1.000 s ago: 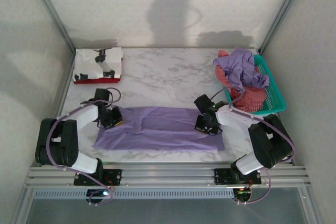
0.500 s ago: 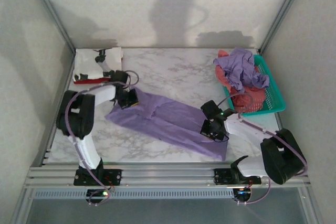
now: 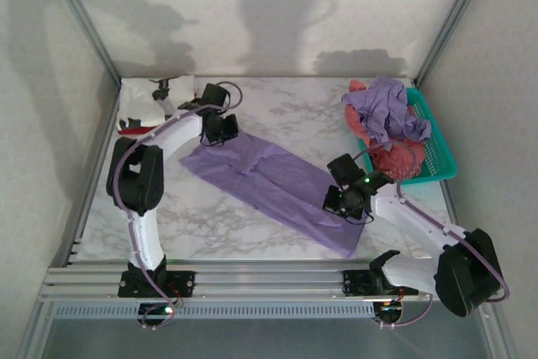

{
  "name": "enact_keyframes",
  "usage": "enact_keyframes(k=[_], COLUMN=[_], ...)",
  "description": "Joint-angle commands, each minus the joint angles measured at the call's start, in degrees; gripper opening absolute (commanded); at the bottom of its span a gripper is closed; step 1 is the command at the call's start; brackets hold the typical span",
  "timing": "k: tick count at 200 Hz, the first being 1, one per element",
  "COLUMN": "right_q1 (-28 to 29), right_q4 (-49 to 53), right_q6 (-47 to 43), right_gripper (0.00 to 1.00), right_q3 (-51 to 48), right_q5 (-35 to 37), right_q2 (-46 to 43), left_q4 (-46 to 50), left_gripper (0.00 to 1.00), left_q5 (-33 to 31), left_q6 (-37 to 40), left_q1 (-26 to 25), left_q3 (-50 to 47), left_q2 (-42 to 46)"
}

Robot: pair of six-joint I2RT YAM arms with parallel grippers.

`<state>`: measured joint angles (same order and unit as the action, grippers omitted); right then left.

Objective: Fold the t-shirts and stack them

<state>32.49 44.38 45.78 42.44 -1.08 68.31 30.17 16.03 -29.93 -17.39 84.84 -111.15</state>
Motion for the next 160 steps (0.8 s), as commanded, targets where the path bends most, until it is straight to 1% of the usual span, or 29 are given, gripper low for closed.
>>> enact_keyframes(k=[1, 21, 42, 69, 80, 109, 134, 151, 160], right_q1=[-0.4, -0.5, -0.4, -0.5, -0.4, -0.5, 0.5, 3.1, 5.6], right_q4=[0.0, -1.6, -2.6, -5.0, -6.3, -7.5, -9.6, -11.9, -14.2], right_q6=[-1.3, -1.3, -1.0, -0.8, -0.6, 0.1, 2.2, 3.7, 5.7], right_gripper=[0.00, 0.00, 0.00, 0.00, 0.00, 0.00, 0.00, 0.00, 0.00], right_q3=[-0.8, -1.8, -2.8, -5.0, -6.0, -8.2, -10.7, -11.5, -11.4], right_q5=[-1.6, -2.3, -2.4, -3.8, -5.0, -5.9, -8.2, -10.8, -11.8], right_q2=[2.8, 4.9, 6.2, 7.8, 8.6, 8.5, 7.4, 7.9, 8.7], left_q4=[1.3, -0.9, -3.1, -7.2, -8.7, -8.5, -15.0, -14.2, -13.5], left_gripper=[0.00, 0.00, 0.00, 0.00, 0.00, 0.00, 0.00, 0.00, 0.00], left_q5=[-2.4, -2.2, -2.4, -7.0, -7.5, -8.0, -7.6, -4.7, -3.1], left_q6=[-1.3, -2.1, -2.7, -3.3, -3.4, -1.9, -0.7, 0.1, 0.5], left_q1=[-0.5, -1.5, -3.0, -4.4, -4.5, -4.6, -4.6, -4.5, -4.7], left_q3=[-4.8, -9.2, -11.6, -12.7, -12.9, -9.6, -8.8, -2.9, 2.5], left_q2=[3.8, 4.5, 2.7, 0.6, -0.2, -4.8, -7.5, -12.4, -15.4])
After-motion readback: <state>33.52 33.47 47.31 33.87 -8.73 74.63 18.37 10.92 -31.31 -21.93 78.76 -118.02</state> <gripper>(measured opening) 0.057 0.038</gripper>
